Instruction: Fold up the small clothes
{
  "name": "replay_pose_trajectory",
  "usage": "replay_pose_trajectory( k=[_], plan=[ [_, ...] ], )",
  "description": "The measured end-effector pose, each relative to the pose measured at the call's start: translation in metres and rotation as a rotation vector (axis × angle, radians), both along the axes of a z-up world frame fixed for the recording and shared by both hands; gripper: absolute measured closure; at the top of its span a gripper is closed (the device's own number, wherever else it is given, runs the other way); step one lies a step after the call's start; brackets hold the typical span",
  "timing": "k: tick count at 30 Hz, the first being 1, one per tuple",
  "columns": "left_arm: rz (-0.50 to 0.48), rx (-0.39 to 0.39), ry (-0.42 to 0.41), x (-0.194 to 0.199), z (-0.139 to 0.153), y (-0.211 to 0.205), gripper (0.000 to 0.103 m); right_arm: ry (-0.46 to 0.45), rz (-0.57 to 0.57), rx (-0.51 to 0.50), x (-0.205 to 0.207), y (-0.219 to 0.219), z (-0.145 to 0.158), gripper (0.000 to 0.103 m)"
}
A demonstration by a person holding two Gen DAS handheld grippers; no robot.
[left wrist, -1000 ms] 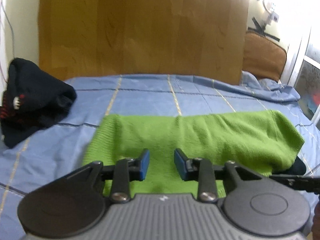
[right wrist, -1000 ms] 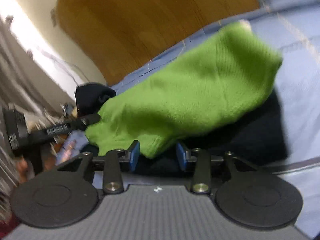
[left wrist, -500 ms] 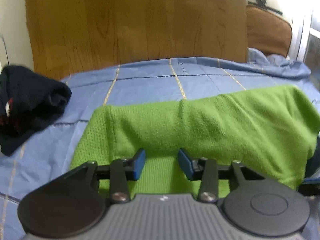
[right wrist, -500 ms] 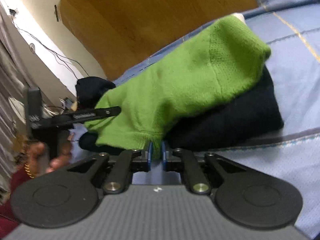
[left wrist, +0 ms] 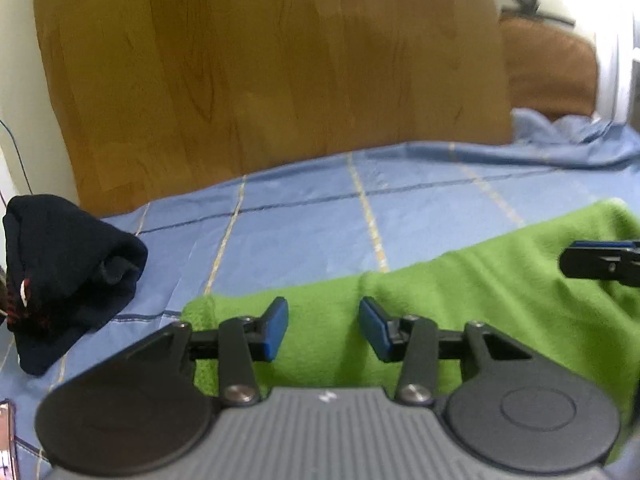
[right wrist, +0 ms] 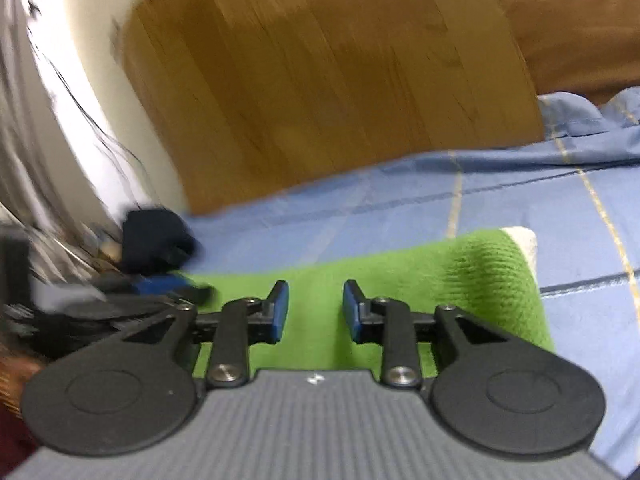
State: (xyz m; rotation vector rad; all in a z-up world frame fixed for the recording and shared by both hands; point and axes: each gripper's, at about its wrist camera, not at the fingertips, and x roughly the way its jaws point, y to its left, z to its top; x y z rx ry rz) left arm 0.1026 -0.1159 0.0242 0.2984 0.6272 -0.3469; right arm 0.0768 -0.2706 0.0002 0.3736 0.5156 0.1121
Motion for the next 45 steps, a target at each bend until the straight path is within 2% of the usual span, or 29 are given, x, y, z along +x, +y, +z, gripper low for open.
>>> replay_pose_trajectory(
  k=[1, 2, 5, 11, 14, 16, 17, 18, 20, 22, 26, 31, 45],
  plan=[
    [0.006, 0.01, -0.001, 0.002, -0.002, -0.001, 0.061, 0.014, -0.037, -0.012, -0.002, -0.009, -0.002, 0.088],
    [0.011, 0.019, -0.005, 0.003, -0.004, -0.001, 0.06, 0.021, -0.091, -0.017, -0.006, -0.019, -0.005, 0.102],
    [0.005, 0.034, -0.016, 0.004, -0.007, -0.001, 0.058, 0.015, -0.16, 0.085, -0.021, -0.046, -0.015, 0.103],
    [0.009, 0.038, -0.011, 0.006, -0.008, -0.003, 0.058, 0.002, -0.177, 0.094, -0.026, -0.048, -0.017, 0.103],
    [0.005, 0.04, -0.007, 0.008, -0.008, -0.003, 0.057, 0.004, -0.189, 0.146, -0.032, -0.048, -0.01, 0.102],
    [0.004, 0.038, -0.005, 0.009, -0.008, -0.002, 0.057, -0.02, -0.221, 0.179, -0.042, -0.049, -0.006, 0.091],
    [0.004, 0.037, -0.005, 0.009, -0.008, -0.002, 0.057, -0.038, -0.249, 0.187, -0.052, -0.052, -0.005, 0.077],
    [0.002, 0.036, -0.005, 0.009, -0.008, -0.002, 0.057, -0.052, -0.279, 0.203, -0.063, -0.055, -0.004, 0.057],
    [0.0, 0.034, -0.006, 0.009, -0.008, -0.002, 0.056, -0.074, -0.329, 0.249, -0.085, -0.064, -0.005, 0.042],
    [-0.002, 0.031, -0.006, 0.01, -0.009, -0.001, 0.056, -0.048, -0.362, 0.29, -0.098, -0.074, -0.008, 0.039],
    [-0.006, 0.024, -0.006, 0.01, -0.009, 0.0, 0.056, 0.008, -0.37, 0.452, -0.112, -0.089, -0.027, 0.035],
    [-0.012, 0.018, -0.007, 0.011, -0.009, 0.002, 0.055, 0.057, -0.361, 0.519, -0.108, -0.086, -0.036, 0.034],
    [-0.013, 0.002, -0.004, 0.011, -0.01, 0.003, 0.055, 0.095, -0.279, 0.476, -0.064, -0.051, -0.03, 0.033]
  ],
)
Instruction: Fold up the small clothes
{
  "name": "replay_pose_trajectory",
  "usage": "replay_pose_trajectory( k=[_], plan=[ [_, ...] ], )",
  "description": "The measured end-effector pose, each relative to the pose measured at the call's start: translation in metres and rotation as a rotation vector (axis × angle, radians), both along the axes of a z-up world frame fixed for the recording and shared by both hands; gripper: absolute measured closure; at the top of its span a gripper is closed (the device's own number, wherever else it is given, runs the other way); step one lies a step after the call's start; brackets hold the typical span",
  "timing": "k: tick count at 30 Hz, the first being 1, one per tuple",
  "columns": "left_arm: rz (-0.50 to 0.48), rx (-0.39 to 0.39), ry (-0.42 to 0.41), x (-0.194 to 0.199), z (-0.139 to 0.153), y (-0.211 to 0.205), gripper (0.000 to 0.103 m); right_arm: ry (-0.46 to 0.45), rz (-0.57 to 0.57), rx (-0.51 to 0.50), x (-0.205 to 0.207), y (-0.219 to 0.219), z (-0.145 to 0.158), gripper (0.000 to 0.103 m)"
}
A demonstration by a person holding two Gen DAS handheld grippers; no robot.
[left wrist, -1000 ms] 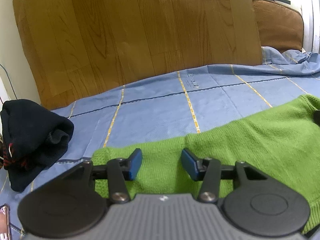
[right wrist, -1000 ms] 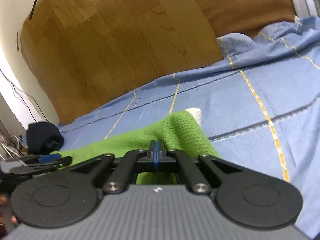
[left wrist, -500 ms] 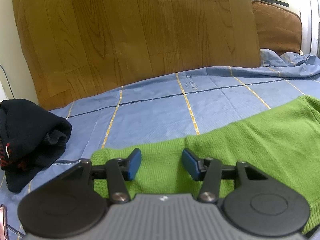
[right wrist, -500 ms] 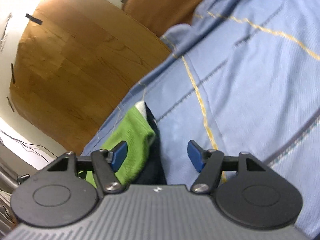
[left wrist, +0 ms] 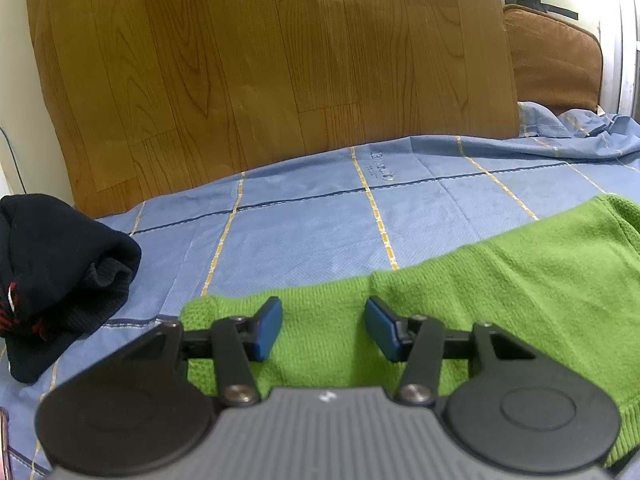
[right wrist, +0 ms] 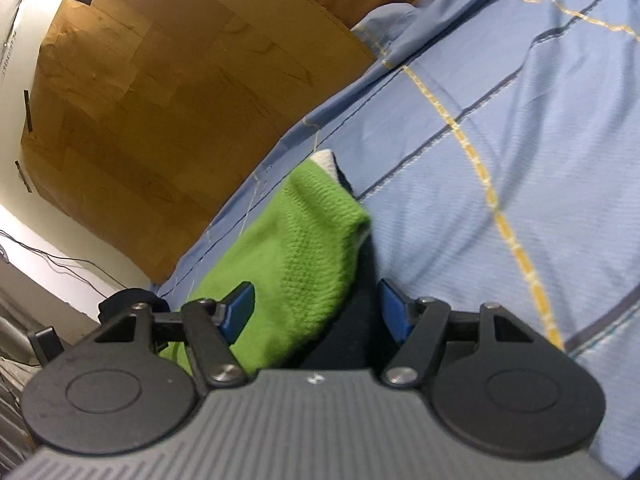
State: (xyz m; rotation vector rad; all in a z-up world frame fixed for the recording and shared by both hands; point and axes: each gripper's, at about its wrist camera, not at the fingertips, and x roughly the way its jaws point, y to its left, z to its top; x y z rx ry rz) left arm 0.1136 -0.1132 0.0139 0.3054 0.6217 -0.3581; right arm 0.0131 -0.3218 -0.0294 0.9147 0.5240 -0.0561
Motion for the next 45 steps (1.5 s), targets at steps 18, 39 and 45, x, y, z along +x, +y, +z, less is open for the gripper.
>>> replay_pose_trajectory(
  k=[18, 39, 45],
  plan=[
    [0.131, -0.475, 0.001, 0.012, 0.075, 0.149, 0.056, -0.176, 0.342, -0.221, 0.058, 0.125, 0.113, 0.078],
    [-0.028, -0.444, 0.028, 0.011, 0.059, 0.123, 0.021, -0.3, 0.643, -0.239, 0.065, 0.16, 0.085, 0.052],
    [-0.025, -0.375, 0.075, 0.012, 0.038, 0.106, 0.006, -0.251, 0.356, -0.302, 0.069, 0.102, 0.083, 0.054]
  ],
)
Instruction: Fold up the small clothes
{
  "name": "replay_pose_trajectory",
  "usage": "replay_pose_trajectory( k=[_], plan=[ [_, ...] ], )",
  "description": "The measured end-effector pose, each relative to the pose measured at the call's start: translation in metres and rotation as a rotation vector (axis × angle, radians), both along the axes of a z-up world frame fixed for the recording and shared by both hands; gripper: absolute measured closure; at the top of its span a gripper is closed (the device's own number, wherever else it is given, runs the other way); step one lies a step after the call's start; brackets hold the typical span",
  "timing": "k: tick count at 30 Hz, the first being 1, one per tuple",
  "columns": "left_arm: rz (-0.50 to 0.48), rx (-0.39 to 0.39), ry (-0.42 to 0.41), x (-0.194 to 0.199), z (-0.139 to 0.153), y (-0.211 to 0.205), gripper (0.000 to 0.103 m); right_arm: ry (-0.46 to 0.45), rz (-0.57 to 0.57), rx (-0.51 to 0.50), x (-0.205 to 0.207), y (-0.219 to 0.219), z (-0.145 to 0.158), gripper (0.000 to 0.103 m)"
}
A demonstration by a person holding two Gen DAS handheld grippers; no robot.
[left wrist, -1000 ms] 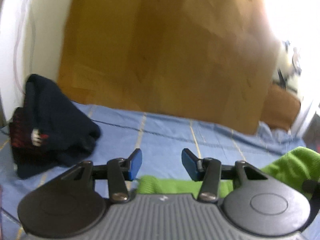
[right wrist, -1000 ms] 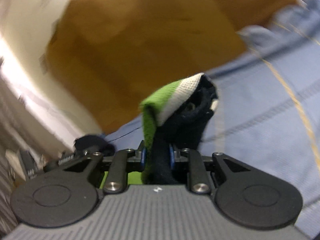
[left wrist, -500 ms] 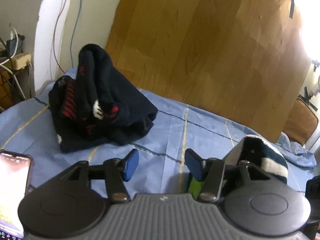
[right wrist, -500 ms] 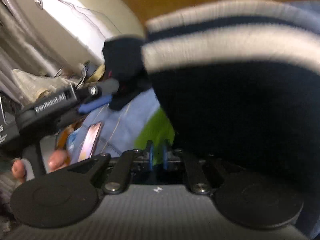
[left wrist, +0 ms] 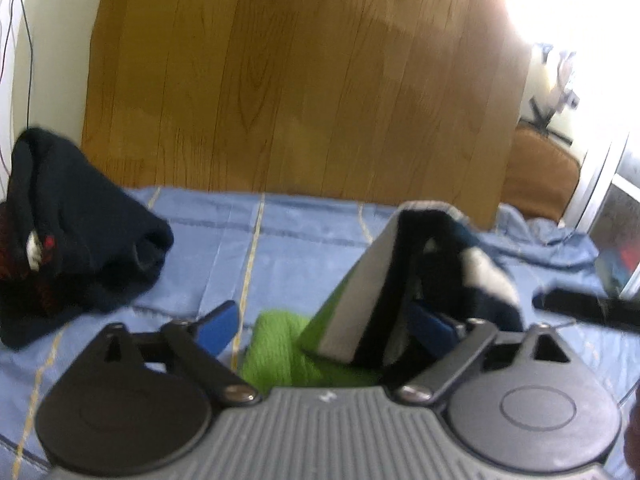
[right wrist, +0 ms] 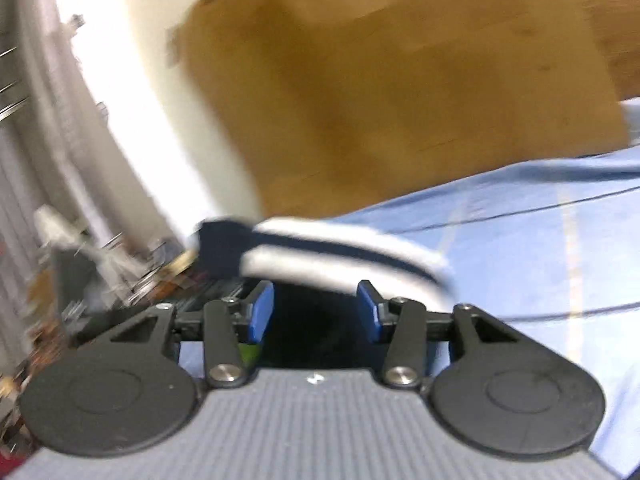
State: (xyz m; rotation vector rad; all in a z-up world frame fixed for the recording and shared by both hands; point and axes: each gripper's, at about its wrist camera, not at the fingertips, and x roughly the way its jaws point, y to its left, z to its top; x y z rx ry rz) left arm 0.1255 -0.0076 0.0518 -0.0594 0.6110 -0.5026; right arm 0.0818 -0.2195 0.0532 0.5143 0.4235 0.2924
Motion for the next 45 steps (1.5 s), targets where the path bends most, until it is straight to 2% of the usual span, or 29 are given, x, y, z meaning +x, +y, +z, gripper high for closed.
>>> replay_pose_trajectory(
  k=[1, 3, 4, 6, 7, 8, 10, 13, 16, 18, 20, 21, 22, 24, 25, 26, 28, 31, 33, 34, 35, 36, 37, 38, 40, 42, 45],
  plan=[
    [-0.001, 0.001, 0.026, 0.002, -0.004, -0.001, 0.007, 0.022, -0.018, -0.01, 0.01, -0.002, -0.005, 0.054],
    [-0.018, -0.026, 0.118, 0.009, -0.015, -0.002, 0.032, 0.069, -0.038, -0.004, 0.03, -0.011, -0.019, 0.053],
    [-0.03, -0.037, 0.149, 0.009, -0.018, -0.001, 0.051, 0.08, -0.039, 0.001, 0.039, -0.008, -0.022, 0.053],
    [-0.008, -0.008, 0.122, 0.006, -0.017, -0.002, 0.07, 0.072, -0.025, -0.029, 0.044, 0.006, -0.025, 0.052],
    [-0.001, -0.005, 0.121, 0.006, -0.016, 0.0, 0.086, 0.073, -0.015, -0.053, 0.047, 0.015, -0.023, 0.052],
    [0.003, -0.026, 0.133, 0.006, -0.013, 0.005, 0.096, 0.072, -0.004, -0.08, 0.047, 0.023, -0.02, 0.052],
    [-0.028, -0.125, 0.176, 0.007, -0.004, 0.024, 0.096, 0.068, 0.033, -0.116, 0.054, 0.036, -0.016, 0.052],
    [0.014, -0.167, 0.14, -0.002, 0.009, 0.048, 0.096, 0.089, 0.084, -0.12, 0.066, 0.055, -0.017, 0.052],
    [0.069, -0.16, 0.138, -0.011, 0.003, 0.061, 0.094, 0.097, 0.095, -0.151, 0.072, 0.066, -0.021, 0.053],
    [0.096, -0.119, 0.129, -0.02, -0.004, 0.063, 0.079, 0.096, 0.102, -0.175, 0.075, 0.068, -0.022, 0.053],
    [0.08, -0.114, 0.139, -0.027, -0.01, 0.061, 0.024, 0.101, 0.112, -0.183, 0.076, 0.07, -0.022, 0.053],
    [0.065, -0.113, 0.127, -0.032, -0.01, 0.057, 0.018, 0.101, 0.128, -0.193, 0.077, 0.073, -0.021, 0.052],
    [0.044, -0.101, 0.103, -0.038, -0.01, 0.052, 0.019, 0.099, 0.144, -0.212, 0.079, 0.081, -0.022, 0.051],
    [0.028, -0.031, 0.075, -0.045, -0.01, 0.037, 0.057, 0.094, 0.16, -0.244, 0.08, 0.09, -0.022, 0.05],
    [0.034, 0.019, 0.085, -0.044, -0.013, 0.03, 0.093, 0.09, 0.165, -0.256, 0.08, 0.093, -0.023, 0.049],
    [0.047, 0.048, 0.104, -0.042, -0.02, 0.029, 0.092, 0.083, 0.171, -0.271, 0.079, 0.096, -0.023, 0.048],
    [0.056, 0.05, 0.109, -0.042, -0.032, 0.032, 0.091, 0.045, 0.176, -0.347, 0.075, 0.108, -0.027, 0.047],
    [0.069, 0.039, 0.115, -0.042, -0.033, 0.037, 0.091, -0.039, 0.164, -0.467, 0.065, 0.126, -0.038, 0.038],
    [0.081, 0.067, 0.119, -0.043, -0.029, 0.034, 0.085, -0.046, 0.173, -0.456, 0.064, 0.123, -0.036, 0.034],
    [0.086, 0.08, 0.121, -0.043, -0.026, 0.033, 0.076, -0.051, 0.177, -0.432, 0.062, 0.117, -0.034, 0.034],
    [0.092, 0.09, 0.122, -0.045, -0.019, 0.034, 0.063, -0.06, 0.182, -0.38, 0.058, 0.106, -0.03, 0.034],
    [0.101, 0.095, 0.109, -0.047, -0.013, 0.036, 0.054, -0.075, 0.186, -0.301, 0.051, 0.09, -0.023, 0.034],
    [0.113, 0.094, 0.077, -0.046, -0.009, 0.036, 0.039, -0.09, 0.175, -0.233, 0.044, 0.075, -0.016, 0.034],
    [0.123, 0.092, 0.037, -0.046, -0.002, 0.04, 0.02, -0.108, 0.149, -0.171, 0.035, 0.058, -0.01, 0.032],
    [0.126, 0.076, -0.011, -0.042, 0.01, 0.042, 0.001, -0.121, 0.076, -0.08, 0.018, 0.027, -0.006, 0.022],
    [0.08, 0.045, 0.001, -0.032, 0.015, 0.042, 0.0, -0.083, 0.029, 0.004, 0.007, 0.002, -0.014, 0.019],
    [0.003, 0.032, 0.071, -0.013, 0.006, 0.032, 0.0, 0.038, 0.04, 0.126, 0.004, -0.022, -0.038, 0.018]
  ],
)
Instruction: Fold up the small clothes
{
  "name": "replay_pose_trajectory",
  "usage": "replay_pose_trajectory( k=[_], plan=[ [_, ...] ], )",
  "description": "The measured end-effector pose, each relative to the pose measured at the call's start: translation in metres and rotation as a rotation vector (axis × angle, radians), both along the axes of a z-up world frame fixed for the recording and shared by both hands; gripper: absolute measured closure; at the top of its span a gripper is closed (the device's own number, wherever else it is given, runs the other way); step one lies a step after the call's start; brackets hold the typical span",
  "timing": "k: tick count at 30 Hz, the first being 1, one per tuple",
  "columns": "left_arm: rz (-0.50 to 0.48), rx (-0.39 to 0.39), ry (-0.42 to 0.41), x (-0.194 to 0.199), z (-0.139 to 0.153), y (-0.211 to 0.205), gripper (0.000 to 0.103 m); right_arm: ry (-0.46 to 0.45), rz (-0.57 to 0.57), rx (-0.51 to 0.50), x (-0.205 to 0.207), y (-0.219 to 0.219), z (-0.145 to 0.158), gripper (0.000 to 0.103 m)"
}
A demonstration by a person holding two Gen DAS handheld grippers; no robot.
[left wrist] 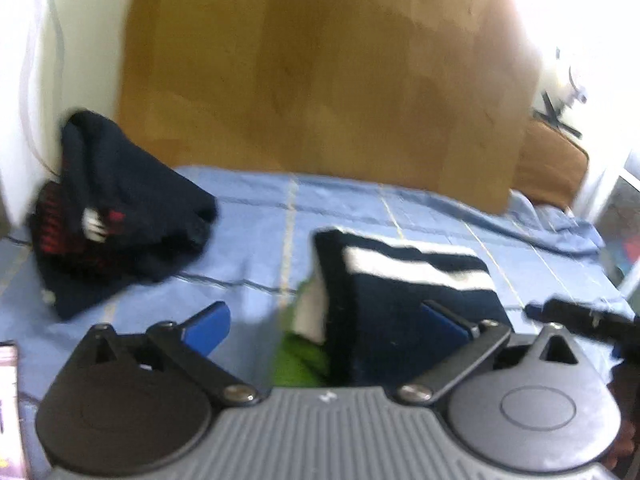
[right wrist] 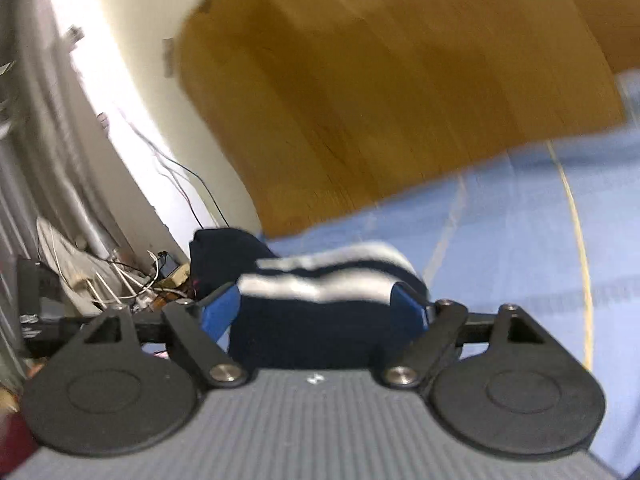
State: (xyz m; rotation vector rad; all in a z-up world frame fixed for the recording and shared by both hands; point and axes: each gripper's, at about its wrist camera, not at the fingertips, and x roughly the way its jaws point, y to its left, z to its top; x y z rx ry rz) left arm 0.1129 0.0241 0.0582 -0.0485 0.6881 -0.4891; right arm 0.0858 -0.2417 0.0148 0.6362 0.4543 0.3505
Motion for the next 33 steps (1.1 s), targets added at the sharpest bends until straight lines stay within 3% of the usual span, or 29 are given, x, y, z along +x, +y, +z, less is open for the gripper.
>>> replay_pose_trajectory(
  k=[4, 8, 13, 15, 17, 19, 21, 27, 33],
  plan=[
    [-0.038, 0.028, 0.111, 0.015, -0.029, -0.007, 0.0, 0.087, 0.036, 0.026, 0.01, -0.001, -0.022, 0.018],
    [-0.088, -0.122, 0.246, 0.025, -0.056, 0.006, 0.0, 0.141, 0.099, 0.03, 0.03, 0.012, -0.033, 0.018],
    [-0.145, -0.228, 0.204, 0.013, -0.068, 0.011, 0.001, 0.131, 0.155, -0.046, 0.047, 0.037, -0.029, 0.018],
    [-0.134, -0.215, 0.175, 0.008, -0.069, 0.002, 0.004, 0.119, 0.152, -0.1, 0.048, 0.044, -0.025, 0.035],
    [-0.119, -0.212, 0.169, 0.009, -0.065, -0.006, 0.017, 0.082, 0.149, -0.131, 0.045, 0.045, -0.021, 0.049],
    [-0.135, -0.235, 0.172, 0.013, -0.054, -0.017, 0.031, 0.061, 0.137, -0.12, 0.045, 0.036, -0.017, 0.055],
    [-0.159, -0.217, 0.147, 0.019, -0.041, -0.037, 0.037, 0.018, 0.101, -0.129, 0.044, 0.022, -0.01, 0.057],
    [-0.259, -0.181, 0.081, 0.065, -0.009, -0.134, 0.04, -0.063, -0.026, -0.217, 0.061, -0.051, 0.019, 0.057],
    [-0.316, -0.157, 0.076, 0.125, -0.017, -0.245, 0.041, -0.038, -0.134, -0.279, 0.1, -0.143, 0.023, 0.057]
  ],
)
